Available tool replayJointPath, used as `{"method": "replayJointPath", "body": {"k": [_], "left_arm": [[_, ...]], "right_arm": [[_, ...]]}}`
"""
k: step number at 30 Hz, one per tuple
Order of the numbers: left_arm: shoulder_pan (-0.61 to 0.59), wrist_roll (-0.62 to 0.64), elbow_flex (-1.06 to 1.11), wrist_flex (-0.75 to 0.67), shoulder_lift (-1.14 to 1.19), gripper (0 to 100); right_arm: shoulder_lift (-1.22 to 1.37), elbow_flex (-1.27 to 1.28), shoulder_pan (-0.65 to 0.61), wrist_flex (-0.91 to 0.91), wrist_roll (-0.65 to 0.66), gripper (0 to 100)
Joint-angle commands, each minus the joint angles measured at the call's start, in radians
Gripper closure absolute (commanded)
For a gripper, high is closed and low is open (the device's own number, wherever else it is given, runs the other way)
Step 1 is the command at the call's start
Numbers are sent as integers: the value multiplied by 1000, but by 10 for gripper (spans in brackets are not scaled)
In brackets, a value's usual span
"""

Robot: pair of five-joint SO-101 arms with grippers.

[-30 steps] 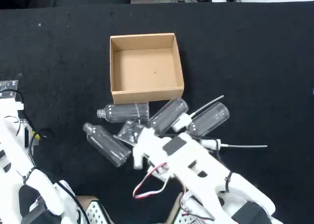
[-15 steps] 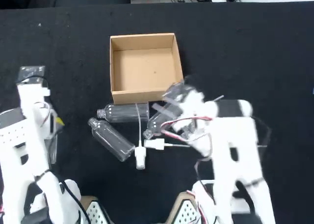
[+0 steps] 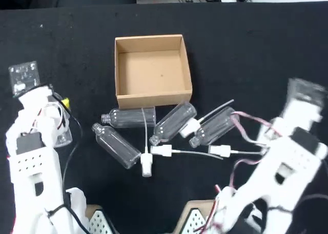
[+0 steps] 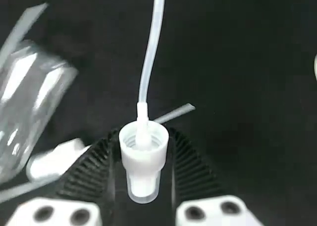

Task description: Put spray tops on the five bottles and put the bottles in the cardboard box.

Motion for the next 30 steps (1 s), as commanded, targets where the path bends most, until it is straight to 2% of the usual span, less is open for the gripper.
{"method": "replayJointPath", "body": {"k": [1,4,8,10,12,15,20,22,26,30], "left_arm": [[8,104,62,-74,-71,964],[7,109,108,-69,-130,964],[13,109,189,-72,-235,964],[12,107,225,-71,-293,964],[7,104,254,-66,-351,964],[10,103,266,-14,-422,964],[13,103,269,38,-499,964],[13,103,274,38,-505,964],[15,103,278,38,-505,962],[15,103,278,37,-496,962]], "right_arm": [[189,-87,87,-40,-227,946],[285,-150,37,-6,-334,829],[351,-234,-78,63,-344,700],[352,-288,-89,104,-284,671],[344,-343,-68,141,-160,665],[337,-387,-5,158,160,665],[355,-354,114,158,1086,666],[361,-341,175,157,1370,666],[361,-338,273,164,1769,666],[357,-295,315,203,2058,666]]}}
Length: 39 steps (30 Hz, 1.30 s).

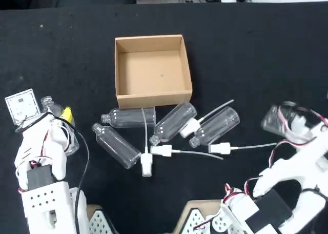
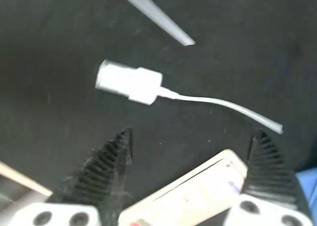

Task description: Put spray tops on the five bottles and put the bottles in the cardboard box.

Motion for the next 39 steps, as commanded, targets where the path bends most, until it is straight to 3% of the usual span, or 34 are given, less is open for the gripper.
{"method": "replayJointPath", "body": {"k": [1,5,16,21,25,33,36,39], "left_arm": [[10,2,-13,-2,-5,962],[10,2,-21,-3,17,961],[10,2,-24,-5,35,960],[10,2,-24,-5,32,960],[10,2,-24,-5,31,960],[10,2,-24,-5,28,960],[10,2,-22,-5,28,960],[10,2,-21,-5,28,960]], "right_arm": [[-4,51,61,44,388,666],[2,127,54,8,439,666],[2,403,26,-302,436,671],[-2,475,29,-384,417,810],[1,472,-8,-443,164,890],[-7,469,-146,-677,-655,889],[-5,426,-149,-649,-795,889],[2,349,-149,-523,-809,859]]}}
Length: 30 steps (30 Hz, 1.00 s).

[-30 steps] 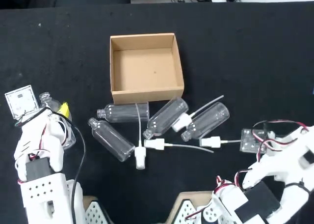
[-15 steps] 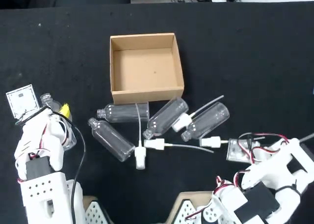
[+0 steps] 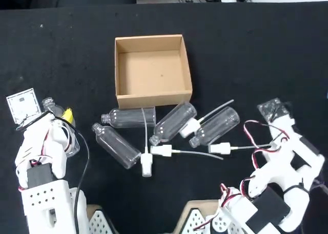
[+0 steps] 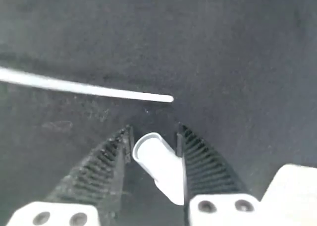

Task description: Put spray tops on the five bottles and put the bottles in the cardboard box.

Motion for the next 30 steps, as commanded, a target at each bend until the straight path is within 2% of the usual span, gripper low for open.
{"method": "replayJointPath", "body": {"k": [1,4,6,11,13,19,26,30], "left_arm": [[10,2,-22,-5,-3,960],[10,2,-22,-5,-3,960],[10,2,-21,-5,-3,960],[10,2,-21,-5,-3,960],[10,2,-21,-5,-3,960],[10,2,-21,-5,-3,960],[10,2,-19,-5,-2,960],[10,2,-18,-5,-3,960]], "right_arm": [[4,-142,-23,161,-57,822],[4,-211,-21,282,-5,713],[4,-245,-17,344,71,708],[5,-259,41,381,468,754],[7,-259,77,379,586,759],[116,-263,135,229,603,756],[223,-266,137,137,603,760],[237,-266,141,83,603,851]]}}
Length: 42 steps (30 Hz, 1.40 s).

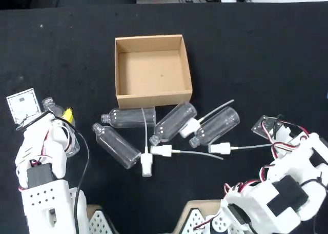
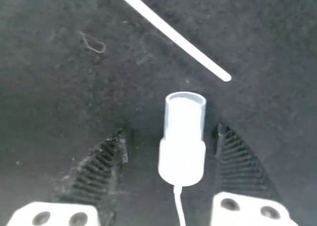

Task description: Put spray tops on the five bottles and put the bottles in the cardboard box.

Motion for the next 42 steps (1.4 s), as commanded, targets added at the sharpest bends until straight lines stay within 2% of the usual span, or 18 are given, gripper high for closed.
{"method": "replayJointPath", "body": {"k": [1,5,7,10,14,16,18,23,26,30,33,38,42], "left_arm": [[10,2,-18,-5,-3,960],[10,2,-19,-5,-3,960],[10,2,-19,-5,-3,960],[10,2,-19,-5,-3,960],[10,2,-19,-5,-3,960],[10,2,-19,-5,-3,960],[10,2,-19,-5,-3,960],[10,5,-25,-21,-5,963],[10,6,-64,-43,-6,964],[18,5,-177,-46,-6,962],[81,0,-242,-63,-5,960],[222,0,-225,-267,-5,960],[329,0,-122,-493,-5,960]], "right_arm": [[8,-68,32,-75,11,887],[4,-67,40,-74,-14,967],[4,-68,40,-74,-147,966],[4,-94,35,-63,-434,966],[10,-203,55,98,-810,967],[12,-286,60,232,-933,968],[12,-369,54,365,-967,968],[-4,-564,-66,621,-985,970],[-53,-668,-137,717,-1088,970],[-188,-750,-258,752,-1224,970],[-298,-782,-379,752,-1347,970],[-437,-860,-614,721,-1580,967],[-499,-880,-773,597,-1712,966]]}}
